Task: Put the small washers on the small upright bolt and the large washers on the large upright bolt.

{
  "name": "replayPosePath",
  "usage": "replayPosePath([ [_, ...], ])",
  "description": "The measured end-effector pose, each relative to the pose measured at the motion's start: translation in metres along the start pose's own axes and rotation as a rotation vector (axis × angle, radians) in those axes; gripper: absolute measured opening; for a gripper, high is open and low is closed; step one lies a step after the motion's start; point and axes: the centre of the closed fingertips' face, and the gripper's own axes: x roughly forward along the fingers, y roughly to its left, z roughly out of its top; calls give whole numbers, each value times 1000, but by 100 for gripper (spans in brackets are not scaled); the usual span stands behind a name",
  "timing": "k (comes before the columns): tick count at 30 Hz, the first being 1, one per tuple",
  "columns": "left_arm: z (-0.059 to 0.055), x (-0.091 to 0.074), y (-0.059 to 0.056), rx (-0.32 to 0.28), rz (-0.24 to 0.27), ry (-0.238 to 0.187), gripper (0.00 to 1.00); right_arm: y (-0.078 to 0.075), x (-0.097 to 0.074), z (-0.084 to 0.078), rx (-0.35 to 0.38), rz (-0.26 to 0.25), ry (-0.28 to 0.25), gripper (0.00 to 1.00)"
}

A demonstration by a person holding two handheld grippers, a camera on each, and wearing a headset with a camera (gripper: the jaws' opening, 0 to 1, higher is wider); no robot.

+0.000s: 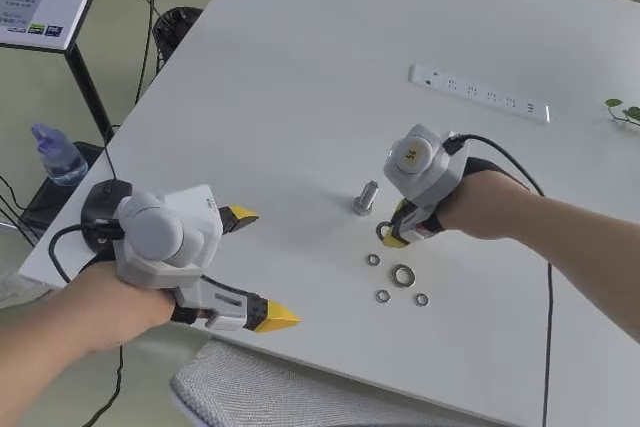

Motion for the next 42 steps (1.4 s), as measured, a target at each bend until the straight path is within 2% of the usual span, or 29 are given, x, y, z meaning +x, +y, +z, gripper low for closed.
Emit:
replayPosePath([
  [8,2,0,2,-9,19,-14,92,-13,-14,-4,13,-20,2,20],
  [14,2,0,4,-11,24,-14,92,-21,-21,3,4,-31,-1,20],
  [21,-1,1,5,-8,23,-5,90,-28,-32,21,4,-40,-25,20],
  [23,-2,1,7,-5,23,-2,89,-31,-27,24,17,-38,-42,20],
  [24,-2,1,8,-8,24,-3,89,-39,-24,28,22,-36,-50,20],
  [28,-2,1,11,-12,25,-6,89,-44,-20,37,6,-38,-56,20],
  [34,1,2,16,-15,27,-8,88,-43,-21,46,-1,-37,-70,20],
  [42,4,2,15,-14,26,-7,88,-47,-19,51,-22,-40,-62,20],
])
